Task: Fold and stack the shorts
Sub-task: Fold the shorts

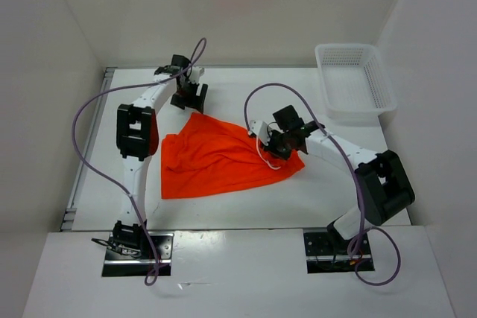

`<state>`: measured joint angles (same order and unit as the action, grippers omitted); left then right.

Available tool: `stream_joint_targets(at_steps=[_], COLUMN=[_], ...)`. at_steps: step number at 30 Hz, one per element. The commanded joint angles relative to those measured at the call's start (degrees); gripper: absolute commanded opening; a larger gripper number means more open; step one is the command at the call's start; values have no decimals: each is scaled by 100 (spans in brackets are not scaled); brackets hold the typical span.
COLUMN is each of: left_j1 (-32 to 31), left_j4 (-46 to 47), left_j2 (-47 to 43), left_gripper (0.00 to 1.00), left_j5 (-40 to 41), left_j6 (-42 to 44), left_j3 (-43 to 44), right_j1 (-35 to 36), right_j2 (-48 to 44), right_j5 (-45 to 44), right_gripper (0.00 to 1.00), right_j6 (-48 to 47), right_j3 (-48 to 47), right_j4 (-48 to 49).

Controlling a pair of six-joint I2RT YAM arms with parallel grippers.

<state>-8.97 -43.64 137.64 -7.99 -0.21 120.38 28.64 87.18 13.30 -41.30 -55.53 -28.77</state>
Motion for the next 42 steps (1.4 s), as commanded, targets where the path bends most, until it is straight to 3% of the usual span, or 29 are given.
stream_joint_targets(at_steps=[1,12,16,20,21,25,30,35,42], left_j1=[141,-34,-34,-34,-34,-34,-34,-87,-201], left_j4=[-144,-119,4,57,57,4,-48,478,707], left_j2=[-62,-405,-230,-89,-89,-246,-948,-1642,-2338], left_gripper=[90,85,73,42,26,4,0,0,0], left_j5=[-431,-1046,-1196,-1275,-1328,-1179,-301,780,1632], left_j6=[21,21,21,21,21,21,21,21,21], left_j3=[671,-945,-938,-595,-533,-156,468,970,698], right_j1=[27,27,27,27,27,-34,-552,-1053,-1054], right_j2=[88,379,379,379,379,379,554,765,695], right_j5=[32,-82,-135,-204,-205,-319,-451,-443,-757], right_gripper=[0,0,0,0,0,0,0,0,0], right_j6=[175,69,69,130,192,438,1333,2116,2898], right_j3=[-371,-600,-600,-547,-547,-731,-1327,-1777,-1602], right_j4=[153,100,100,214,214,416,987,1356,2032])
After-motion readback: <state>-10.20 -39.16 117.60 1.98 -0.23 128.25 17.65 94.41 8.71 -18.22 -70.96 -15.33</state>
